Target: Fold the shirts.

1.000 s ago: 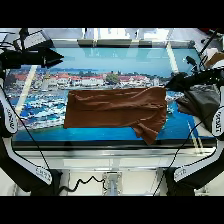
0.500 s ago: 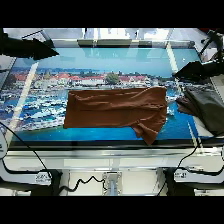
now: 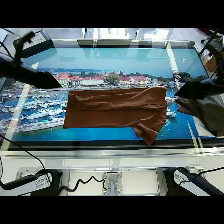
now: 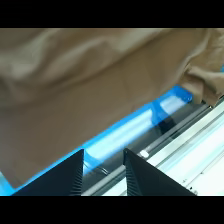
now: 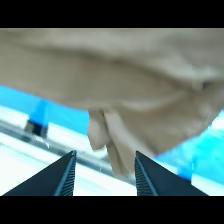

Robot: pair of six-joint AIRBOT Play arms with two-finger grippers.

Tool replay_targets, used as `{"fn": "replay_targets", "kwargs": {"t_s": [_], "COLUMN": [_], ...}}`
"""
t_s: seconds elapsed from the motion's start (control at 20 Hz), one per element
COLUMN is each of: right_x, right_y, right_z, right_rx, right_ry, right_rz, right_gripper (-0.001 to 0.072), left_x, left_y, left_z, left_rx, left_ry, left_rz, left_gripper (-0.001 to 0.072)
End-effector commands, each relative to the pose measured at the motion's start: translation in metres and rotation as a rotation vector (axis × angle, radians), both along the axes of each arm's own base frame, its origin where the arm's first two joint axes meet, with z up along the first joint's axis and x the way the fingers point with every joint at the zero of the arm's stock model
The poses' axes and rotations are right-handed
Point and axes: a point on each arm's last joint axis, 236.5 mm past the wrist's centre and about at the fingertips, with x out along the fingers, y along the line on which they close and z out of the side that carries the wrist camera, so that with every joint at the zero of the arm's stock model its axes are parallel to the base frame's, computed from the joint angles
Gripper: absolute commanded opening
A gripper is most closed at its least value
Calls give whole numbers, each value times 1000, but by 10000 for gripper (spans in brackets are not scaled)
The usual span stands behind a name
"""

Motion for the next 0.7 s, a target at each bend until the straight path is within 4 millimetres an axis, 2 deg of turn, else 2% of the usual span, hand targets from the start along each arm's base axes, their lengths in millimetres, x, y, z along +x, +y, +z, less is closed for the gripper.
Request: {"fn": "replay_targets", "kwargs": {"t_s": [0.0,0.05,0.1,0.2,0.25,0.35,0.45,0.55,0.65], "right_x": [-32,-43,-54,-75,-86,-104,-112,-123,-139], "right_y": [-1,1,3,10,15,23,38,48,50], "right_z": [-62,-81,-98,-129,-142,-162,-175,-193,-218], "right_rx": [-26,-17,-5,24,45,77,146,190,185], "right_ry": [159,218,274,368,413,483,507,537,572], "right_rz": [-14,-14,-11,-15,-16,-20,-34,-57,-89], "right_gripper": [403,404,404,407,417,429,432,449,448], "left_x": [9,10,4,-13,-19,-22,-13,-5,-3], "left_y": [5,6,7,6,4,-5,-11,-7,-3], "left_z": [-72,-91,-113,-150,-163,-172,-166,-167,-169], "left_rx": [-9,-14,-15,-19,-27,-74,-116,-100,-84], "left_ry": [82,101,142,223,254,265,228,191,180], "left_rz": [119,153,172,199,211,218,223,233,238], "left_gripper": [260,263,317,520,535,535,536,535,536]}}
